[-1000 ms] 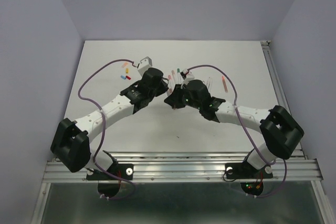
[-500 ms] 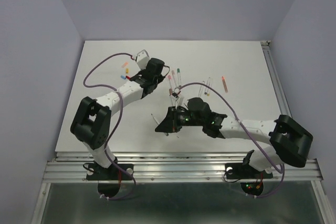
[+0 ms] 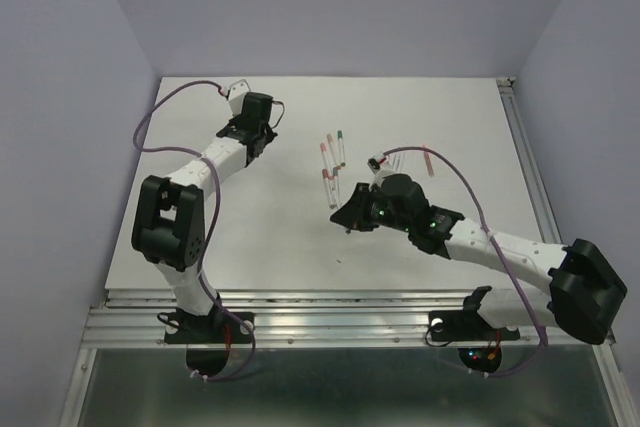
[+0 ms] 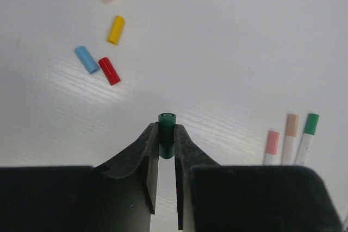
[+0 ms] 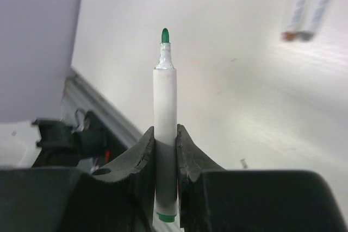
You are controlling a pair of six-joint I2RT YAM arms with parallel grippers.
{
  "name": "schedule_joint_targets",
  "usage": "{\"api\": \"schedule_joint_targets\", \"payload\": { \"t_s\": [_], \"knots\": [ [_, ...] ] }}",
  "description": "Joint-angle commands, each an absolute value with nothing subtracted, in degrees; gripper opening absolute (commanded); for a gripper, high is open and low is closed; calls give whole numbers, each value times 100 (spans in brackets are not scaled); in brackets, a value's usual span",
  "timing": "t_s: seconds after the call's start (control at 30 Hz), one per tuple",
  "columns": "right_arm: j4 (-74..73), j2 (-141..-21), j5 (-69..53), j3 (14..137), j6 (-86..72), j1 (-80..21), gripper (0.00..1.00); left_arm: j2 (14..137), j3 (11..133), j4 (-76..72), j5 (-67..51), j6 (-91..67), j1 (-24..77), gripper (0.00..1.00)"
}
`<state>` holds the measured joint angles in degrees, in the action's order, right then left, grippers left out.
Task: Open the pen caps
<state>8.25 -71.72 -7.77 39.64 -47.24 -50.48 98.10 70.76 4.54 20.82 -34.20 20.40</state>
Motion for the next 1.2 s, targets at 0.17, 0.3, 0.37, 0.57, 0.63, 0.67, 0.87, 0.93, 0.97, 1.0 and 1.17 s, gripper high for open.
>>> {"api": "schedule_joint_targets", "payload": {
  "t_s": [0.17,0.3,0.37,0.57,0.63,0.67,0.87,0.93,0.97,1.0,1.17],
  "knots": [
    [-905,-6776,1378,4210,-4377,-4017,1,10774,8243,1150,2285,-2092,1679,0],
    [-1186,-6741,1766,4131,-4412,-3841,1,11310,8586,1345,2408,-2101,1503,0],
    [-1213,-6671,1880,4061,-4395,-3797,1,11425,8709,1362,2356,-2100,1380,0],
    [-1231,-6670,1969,3911,-4316,-3665,1,11829,9079,1310,2119,-1872,1152,8],
    [-1204,-6706,1951,3902,-4307,-3656,1,11979,9166,1292,1882,-1811,1099,9],
    [-1178,-6723,1942,3894,-4281,-3639,1,12006,9245,1292,1863,-1793,1081,9],
    [-1116,-6847,1907,3876,-4228,-3542,1,12146,9395,1266,1863,-1653,1046,11],
    [-1081,-6899,1890,3893,-4210,-3490,1,12190,9430,1266,1846,-1626,1037,16],
    [-1081,-6926,1872,3894,-4193,-3463,1,12208,9439,1274,1837,-1617,1046,18],
    [-1064,-6952,1829,3902,-4192,-3437,1,12225,9439,1283,1828,-1608,1046,21],
    [-1037,-7093,1758,3964,-4166,-3340,1,12243,9448,1275,1662,-1565,1046,39]
  ]
}}
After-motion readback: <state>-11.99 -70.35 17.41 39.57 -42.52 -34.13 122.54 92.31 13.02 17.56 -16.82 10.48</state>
